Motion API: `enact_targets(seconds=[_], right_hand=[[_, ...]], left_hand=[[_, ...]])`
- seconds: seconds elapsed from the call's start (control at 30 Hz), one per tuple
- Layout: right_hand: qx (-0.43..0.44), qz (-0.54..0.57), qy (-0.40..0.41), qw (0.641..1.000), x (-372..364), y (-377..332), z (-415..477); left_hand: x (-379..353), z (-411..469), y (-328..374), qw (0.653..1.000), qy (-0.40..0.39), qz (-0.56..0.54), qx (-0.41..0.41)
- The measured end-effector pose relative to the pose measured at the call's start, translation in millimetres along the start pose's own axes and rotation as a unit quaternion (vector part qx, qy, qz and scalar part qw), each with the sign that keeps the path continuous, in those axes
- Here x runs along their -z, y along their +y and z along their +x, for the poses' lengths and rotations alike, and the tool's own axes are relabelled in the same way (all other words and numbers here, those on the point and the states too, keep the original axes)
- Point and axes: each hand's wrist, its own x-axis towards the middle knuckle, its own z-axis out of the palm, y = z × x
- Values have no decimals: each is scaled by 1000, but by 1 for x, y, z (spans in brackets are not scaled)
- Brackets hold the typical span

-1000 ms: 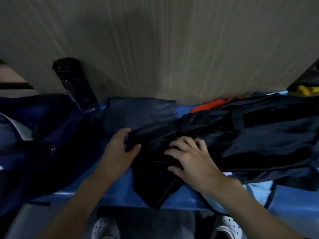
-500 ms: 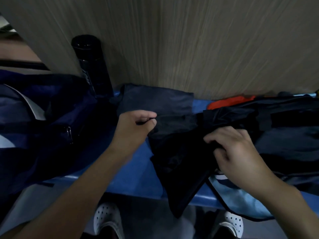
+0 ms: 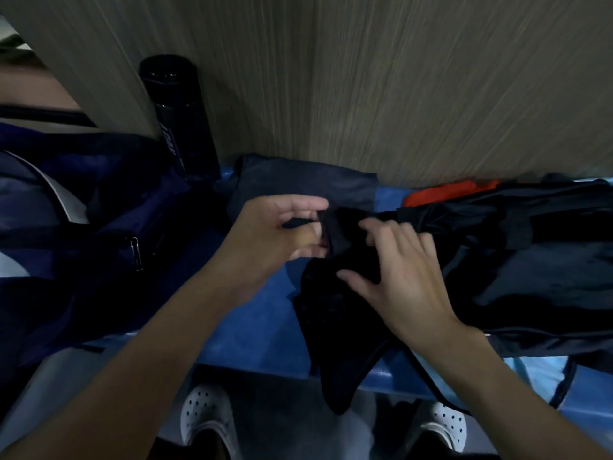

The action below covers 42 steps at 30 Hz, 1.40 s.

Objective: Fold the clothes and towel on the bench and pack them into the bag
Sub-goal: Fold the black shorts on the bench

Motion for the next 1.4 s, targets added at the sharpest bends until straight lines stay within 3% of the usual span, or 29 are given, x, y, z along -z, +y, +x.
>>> enact_targets(seconds=[0.13, 0.3, 0.4, 0.5, 0.57, 0.7, 0.8, 0.9, 1.0, 1.23, 1.4], right_hand=[[8, 64, 84, 994, 4, 3, 7], [-52, 154, 99, 982, 10, 12, 6], [17, 179, -5, 984, 10, 16, -2], [128, 16, -176, 976, 0, 13, -15], [138, -44, -203, 968, -6, 8, -20], [161, -33, -124, 979, -7, 1, -18], [61, 115, -42, 991, 5, 1, -12], [-67, 261, 39, 962, 20, 10, -8], [-112, 338, 87, 930, 31, 20, -5], [-155, 417, 51, 894, 50, 33, -9], [-171, 369, 107, 907, 55, 49, -14]], left_hand=[[-3, 0, -5, 996, 36, 82, -28], [6, 7, -18, 954, 110, 262, -91], [11, 11, -23, 943, 132, 295, -79], [11, 14, -26, 950, 136, 278, -40], [10, 16, -26, 950, 138, 278, -40], [8, 19, -23, 955, 145, 258, -25], [7, 20, -21, 960, 162, 228, -14], [5, 19, -17, 969, 169, 182, -7], [4, 19, -15, 975, 164, 147, -19], [0, 18, -11, 977, 152, 134, -69], [-4, 15, -8, 978, 127, 142, -83]])
